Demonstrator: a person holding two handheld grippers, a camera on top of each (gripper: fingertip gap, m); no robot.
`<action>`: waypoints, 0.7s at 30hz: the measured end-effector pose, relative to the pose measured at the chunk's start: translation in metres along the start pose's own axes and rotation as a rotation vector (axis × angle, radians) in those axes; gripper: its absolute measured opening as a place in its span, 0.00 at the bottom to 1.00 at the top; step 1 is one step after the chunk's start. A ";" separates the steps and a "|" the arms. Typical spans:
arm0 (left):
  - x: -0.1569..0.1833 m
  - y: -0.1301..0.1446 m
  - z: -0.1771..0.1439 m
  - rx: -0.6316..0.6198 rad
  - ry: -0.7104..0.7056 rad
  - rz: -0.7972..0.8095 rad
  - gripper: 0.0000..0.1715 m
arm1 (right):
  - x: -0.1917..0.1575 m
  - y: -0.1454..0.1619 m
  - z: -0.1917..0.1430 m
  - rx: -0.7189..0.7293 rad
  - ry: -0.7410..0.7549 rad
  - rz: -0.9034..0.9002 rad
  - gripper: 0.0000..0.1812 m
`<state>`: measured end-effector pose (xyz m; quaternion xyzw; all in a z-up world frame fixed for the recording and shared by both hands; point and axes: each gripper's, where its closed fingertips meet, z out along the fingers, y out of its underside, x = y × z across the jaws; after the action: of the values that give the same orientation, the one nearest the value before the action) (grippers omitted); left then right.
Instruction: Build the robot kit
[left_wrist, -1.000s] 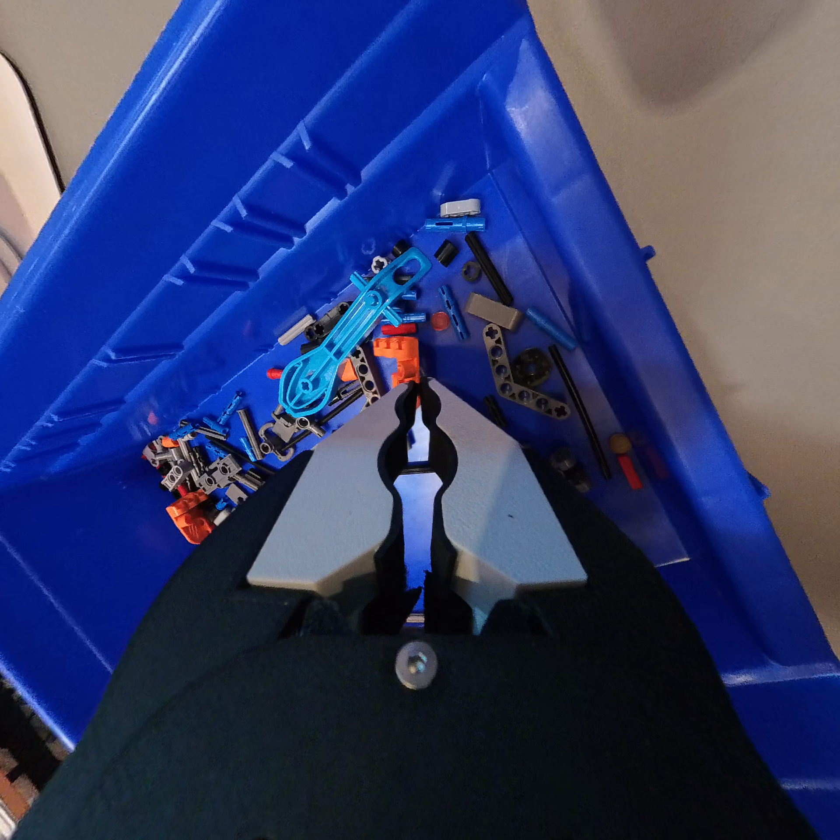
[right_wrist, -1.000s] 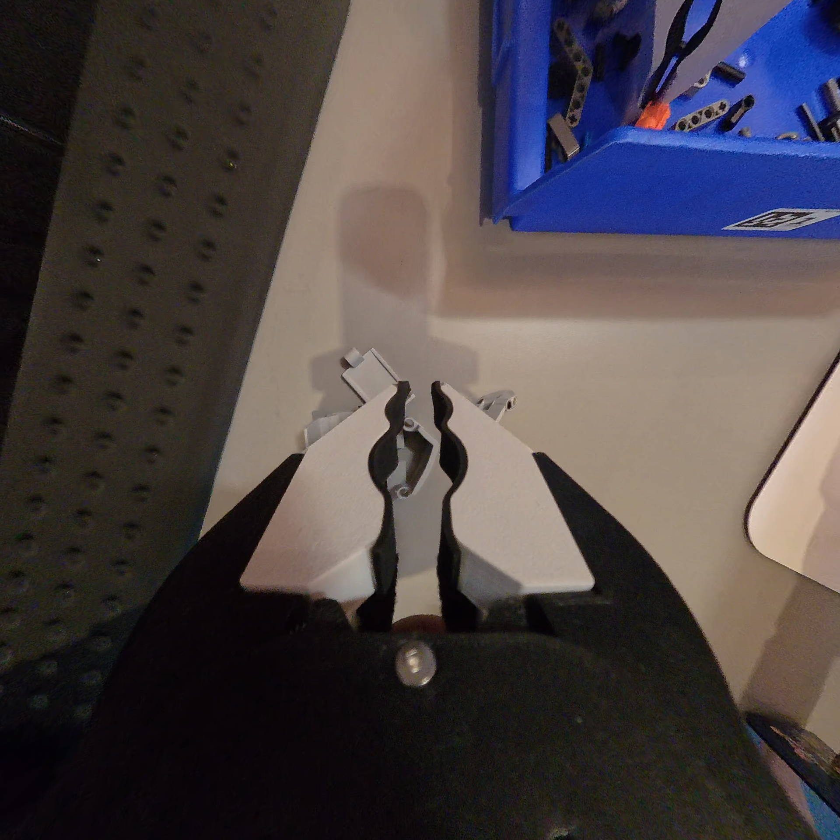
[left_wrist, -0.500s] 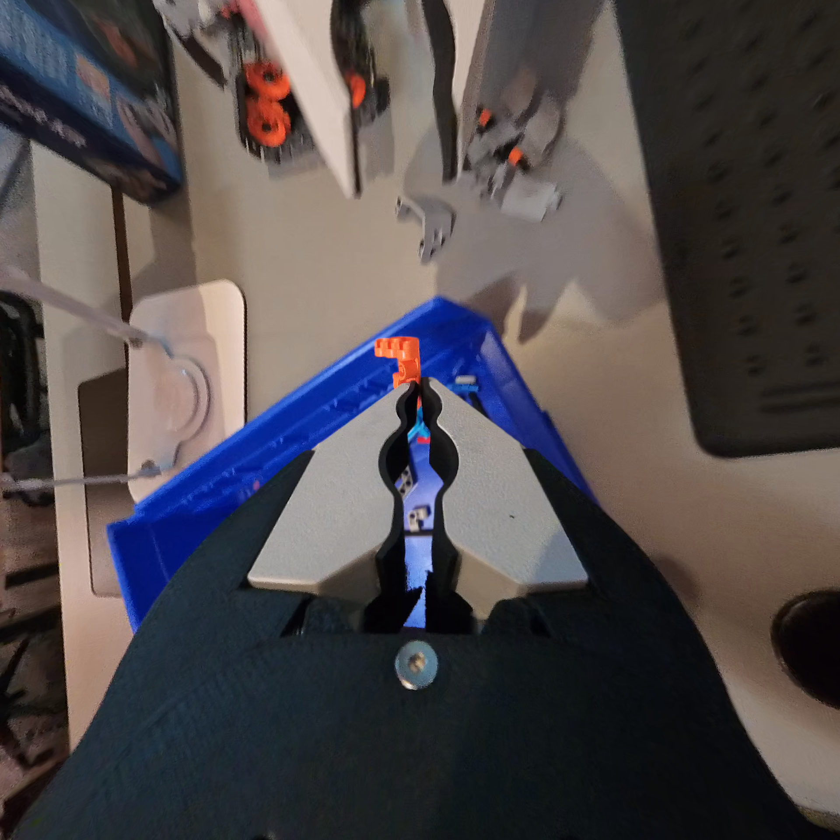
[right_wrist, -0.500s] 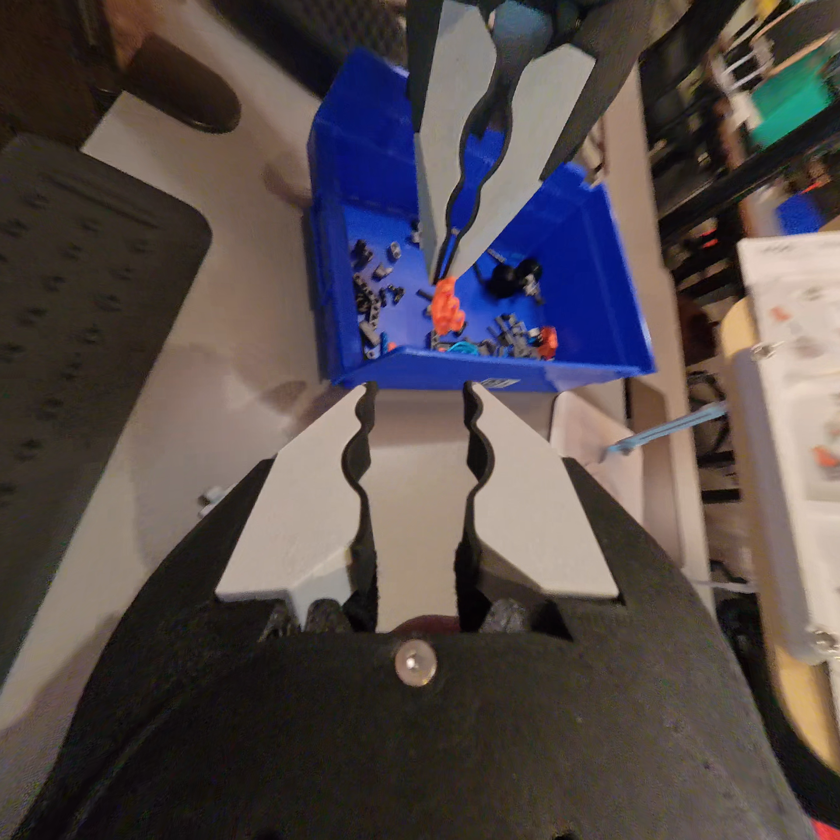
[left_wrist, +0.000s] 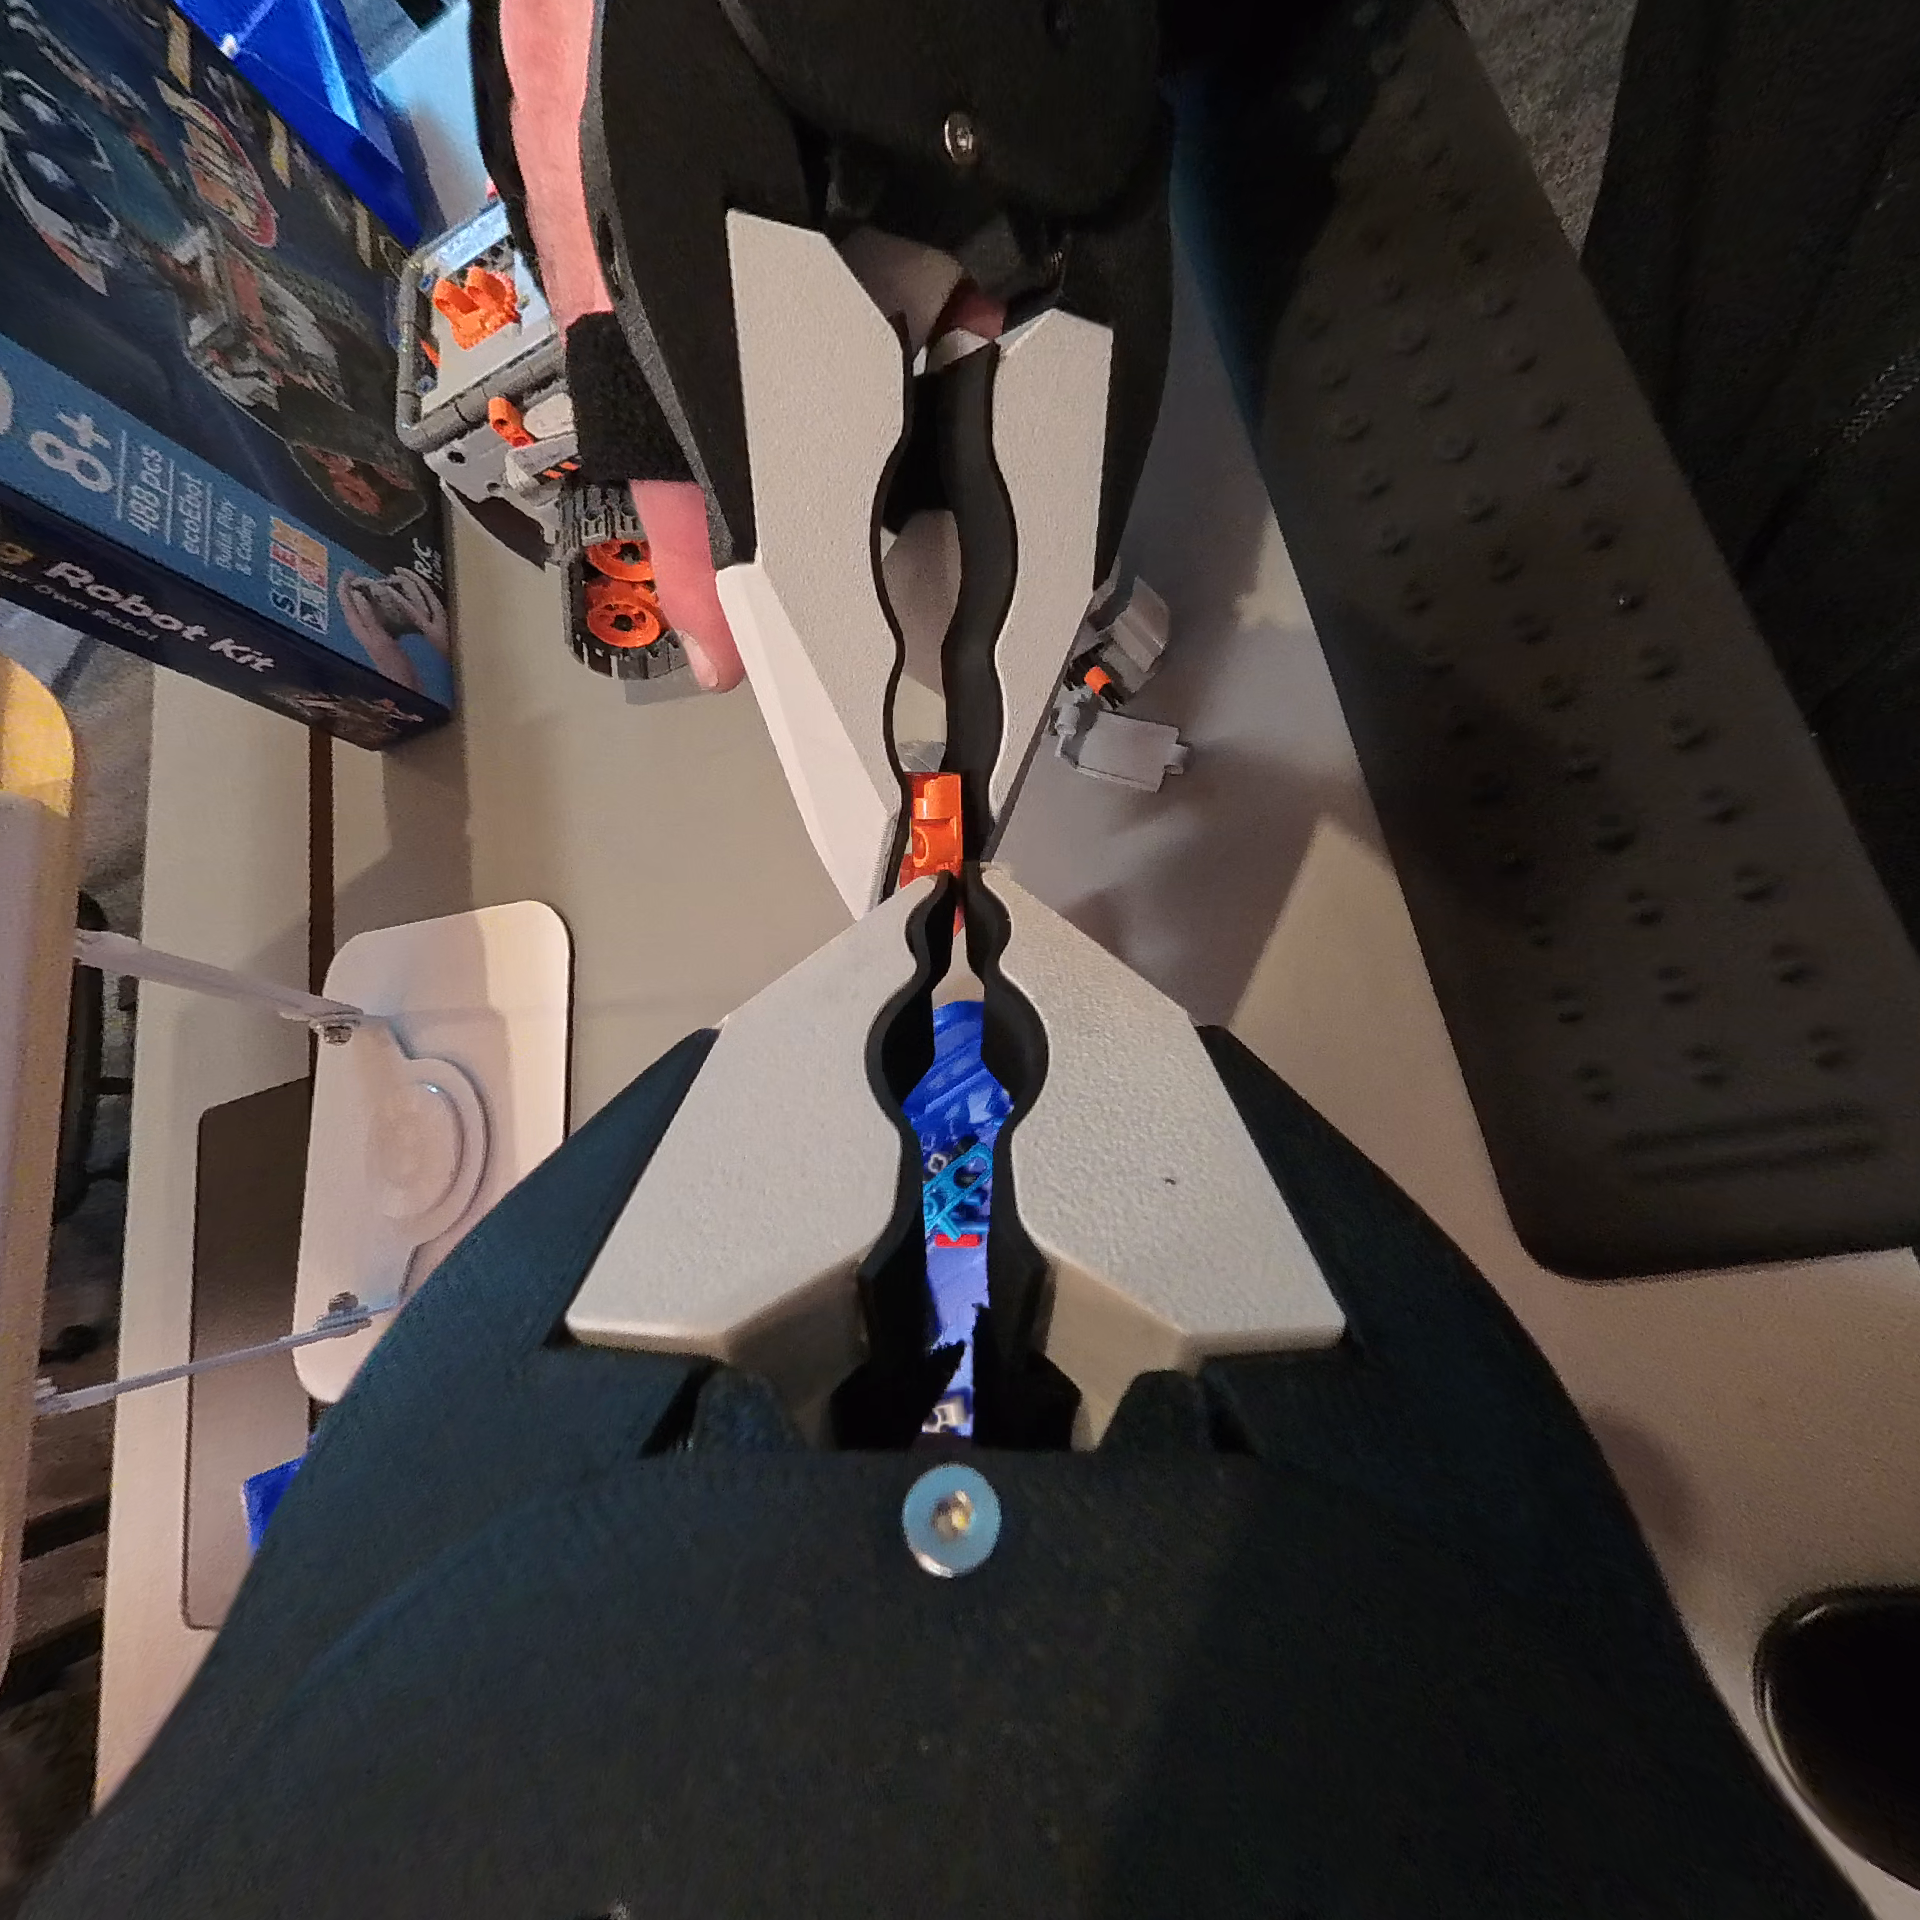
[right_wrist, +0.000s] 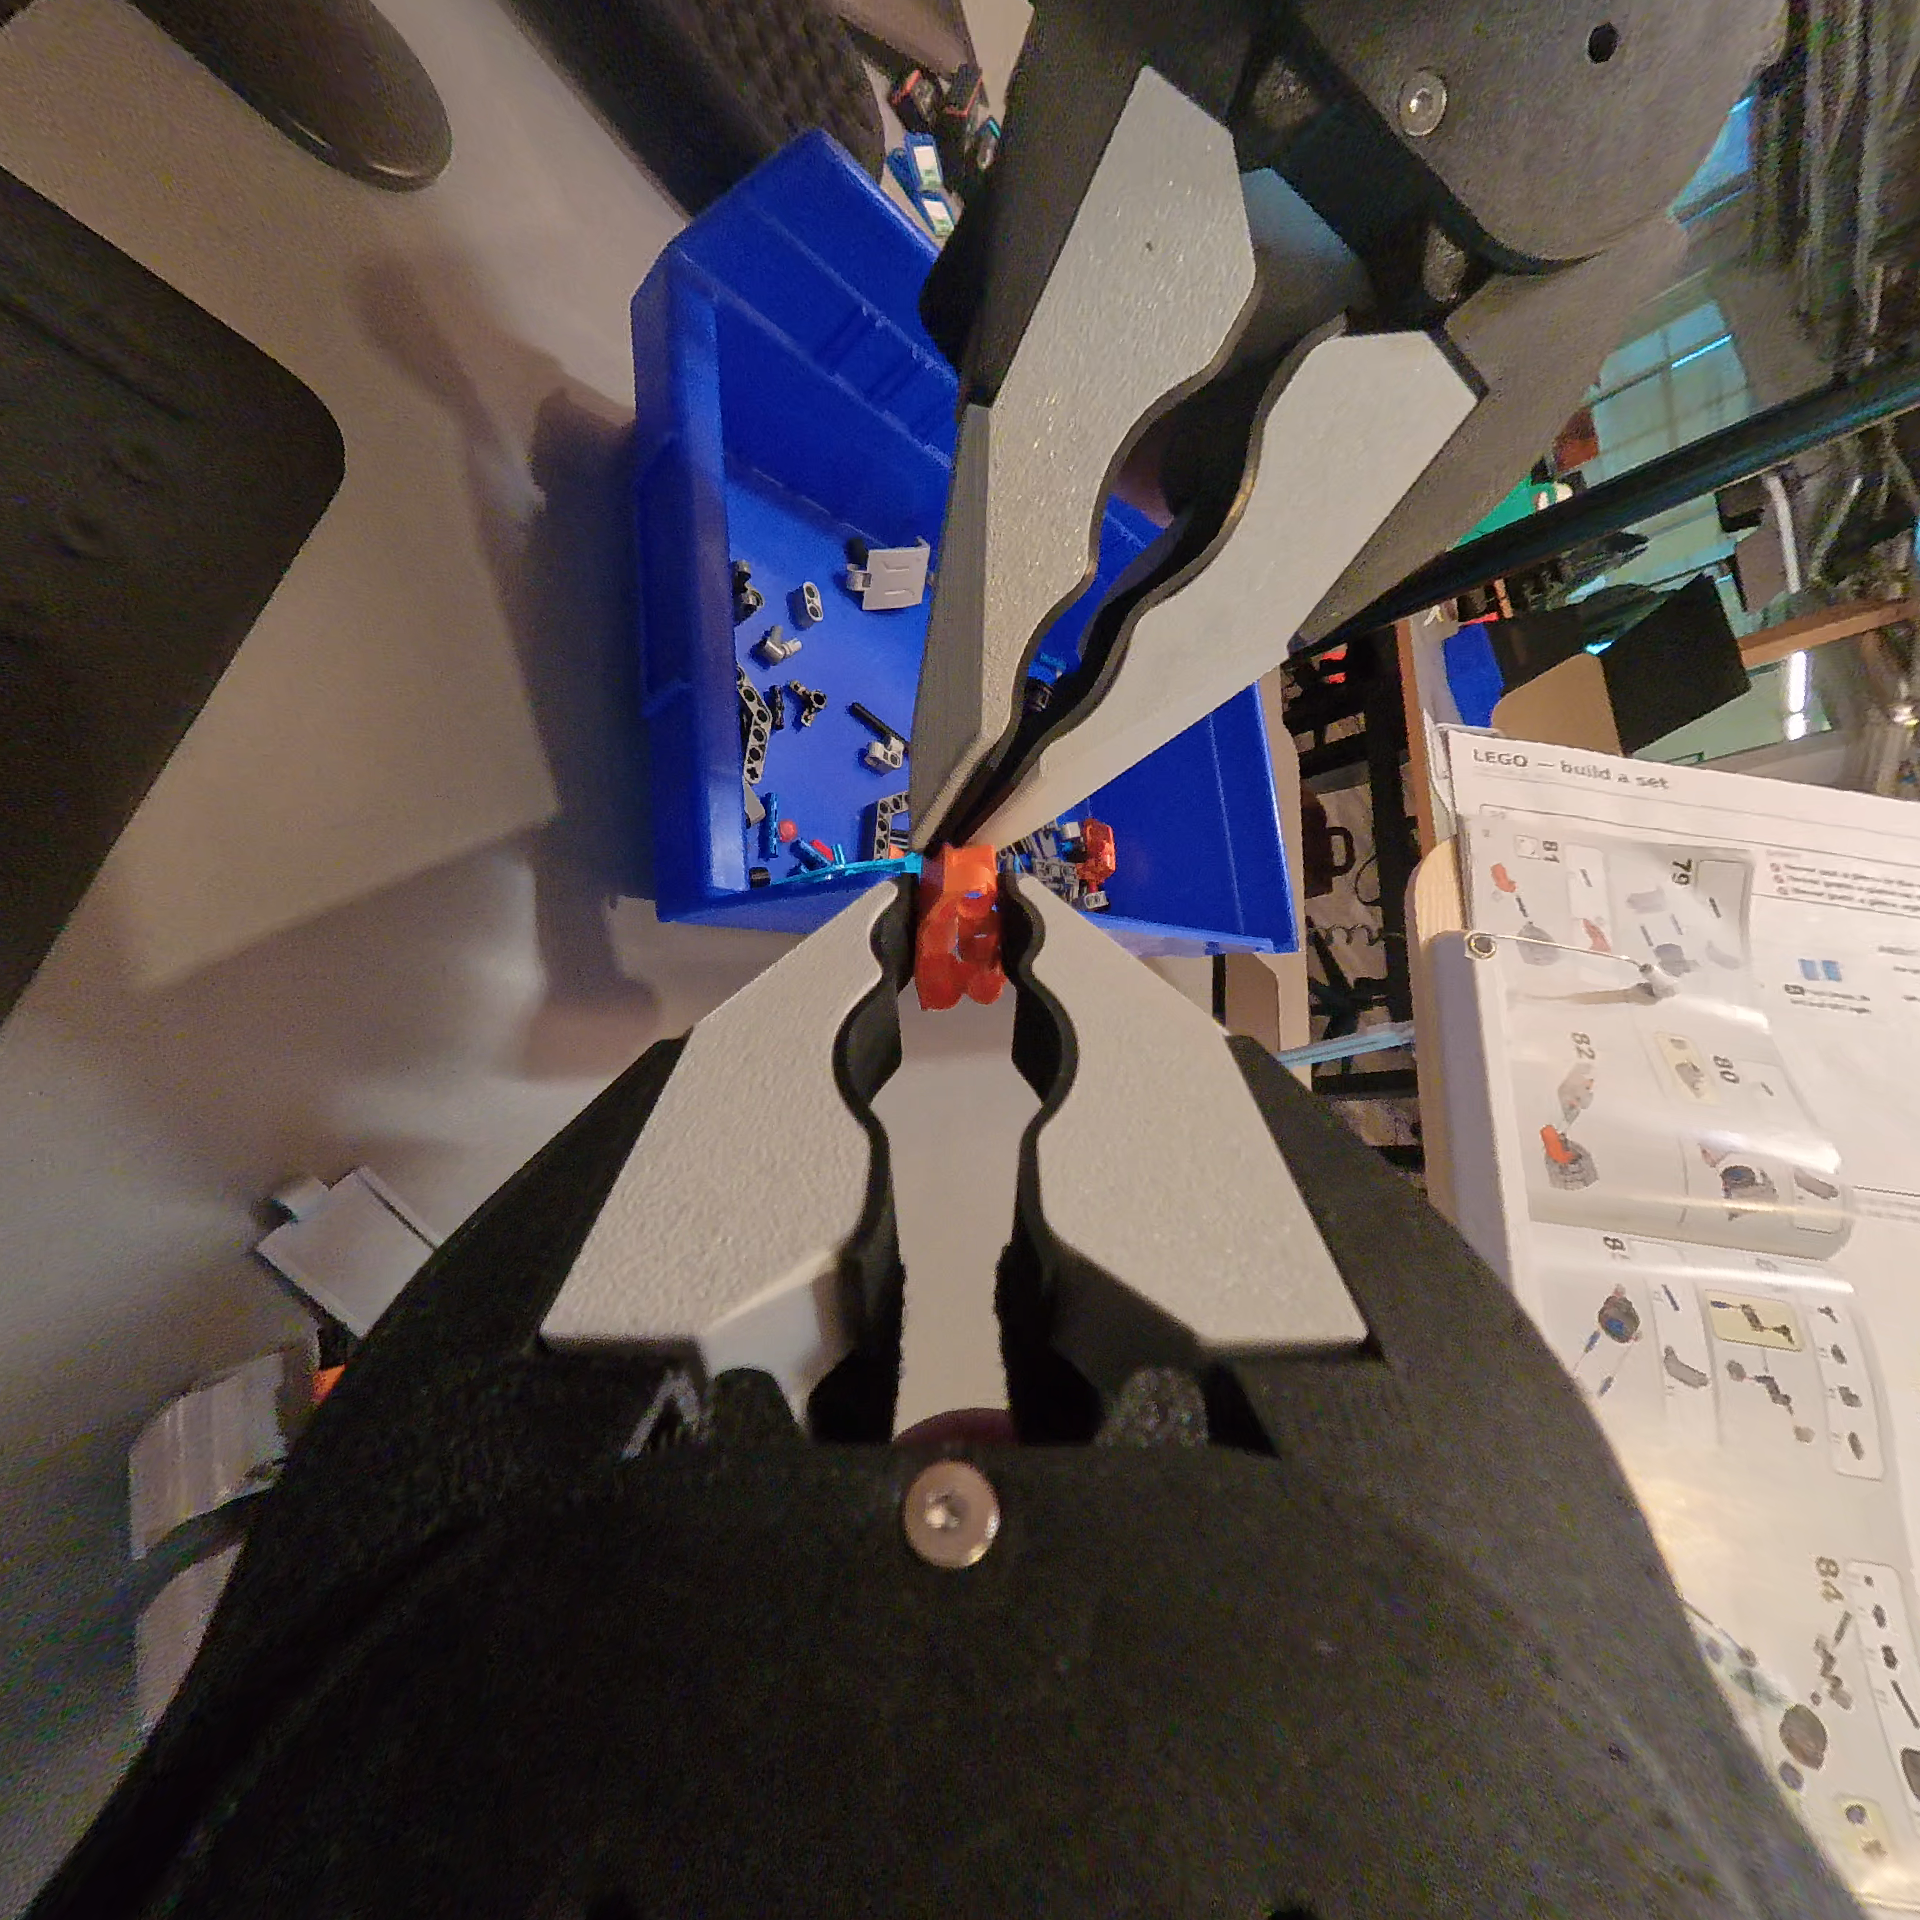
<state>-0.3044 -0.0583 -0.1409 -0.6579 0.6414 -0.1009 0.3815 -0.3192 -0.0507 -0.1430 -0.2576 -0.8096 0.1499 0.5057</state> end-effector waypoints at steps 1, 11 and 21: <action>0.000 0.000 0.001 0.008 -0.001 -0.013 0.00 | 0.001 0.001 -0.001 -0.001 -0.001 0.008 0.07; -0.076 0.114 -0.037 -0.368 -0.258 -0.023 0.13 | -0.069 0.037 0.008 -0.175 -0.402 0.086 0.07; -0.129 0.248 -0.017 -0.758 -0.282 -0.042 0.14 | -0.111 0.055 0.017 -0.280 -0.540 0.030 0.14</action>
<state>-0.5251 0.0824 -0.2402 -0.7722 0.5611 0.2262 0.1940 -0.2806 -0.0687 -0.2608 -0.2876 -0.9237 0.1075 0.2293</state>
